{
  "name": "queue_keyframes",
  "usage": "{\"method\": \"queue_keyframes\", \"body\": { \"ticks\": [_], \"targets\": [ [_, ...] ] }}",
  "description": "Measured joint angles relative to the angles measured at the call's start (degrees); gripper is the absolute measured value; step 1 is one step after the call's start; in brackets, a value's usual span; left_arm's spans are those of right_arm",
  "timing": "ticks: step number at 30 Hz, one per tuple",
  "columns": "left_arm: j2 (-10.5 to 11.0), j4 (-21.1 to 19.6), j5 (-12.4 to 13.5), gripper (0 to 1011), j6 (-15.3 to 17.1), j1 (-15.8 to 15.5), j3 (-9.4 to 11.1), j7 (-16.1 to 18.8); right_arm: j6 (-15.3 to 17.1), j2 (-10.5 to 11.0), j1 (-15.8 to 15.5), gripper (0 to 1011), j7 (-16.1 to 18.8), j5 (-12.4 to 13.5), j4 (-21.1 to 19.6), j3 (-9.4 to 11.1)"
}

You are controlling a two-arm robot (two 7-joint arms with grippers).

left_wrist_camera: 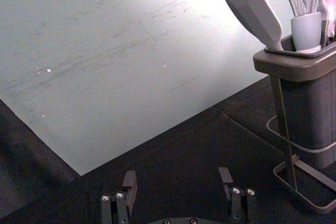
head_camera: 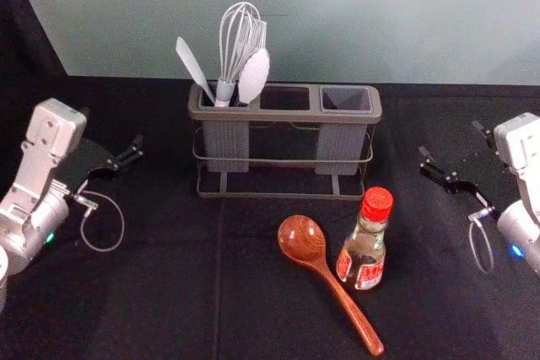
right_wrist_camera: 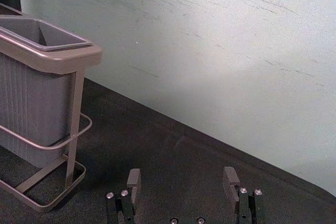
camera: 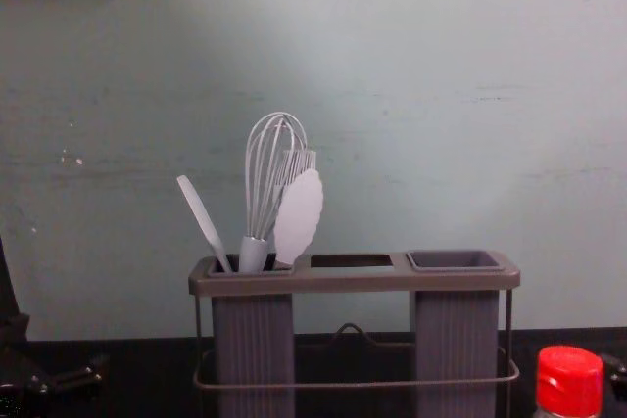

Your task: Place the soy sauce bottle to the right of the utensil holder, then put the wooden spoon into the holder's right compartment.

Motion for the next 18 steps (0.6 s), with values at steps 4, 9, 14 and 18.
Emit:
{"method": "queue_keyframes", "body": {
  "ticks": [4, 9, 14, 18],
  "targets": [
    [0.0, 0.0, 0.0, 1011, 0.0, 0.0, 0.0, 0.0, 0.0, 0.0, 0.0, 1004, 0.0, 0.0, 0.0, 0.0],
    [0.0, 0.0, 0.0, 1011, 0.0, 0.0, 0.0, 0.0, 0.0, 0.0, 0.0, 1004, 0.0, 0.0, 0.0, 0.0],
    [0.0, 0.0, 0.0, 1011, 0.0, 0.0, 0.0, 0.0, 0.0, 0.0, 0.0, 1004, 0.0, 0.0, 0.0, 0.0],
    [0.0, 0.0, 0.0, 1011, 0.0, 0.0, 0.0, 0.0, 0.0, 0.0, 0.0, 1004, 0.0, 0.0, 0.0, 0.0]
  ]
}}
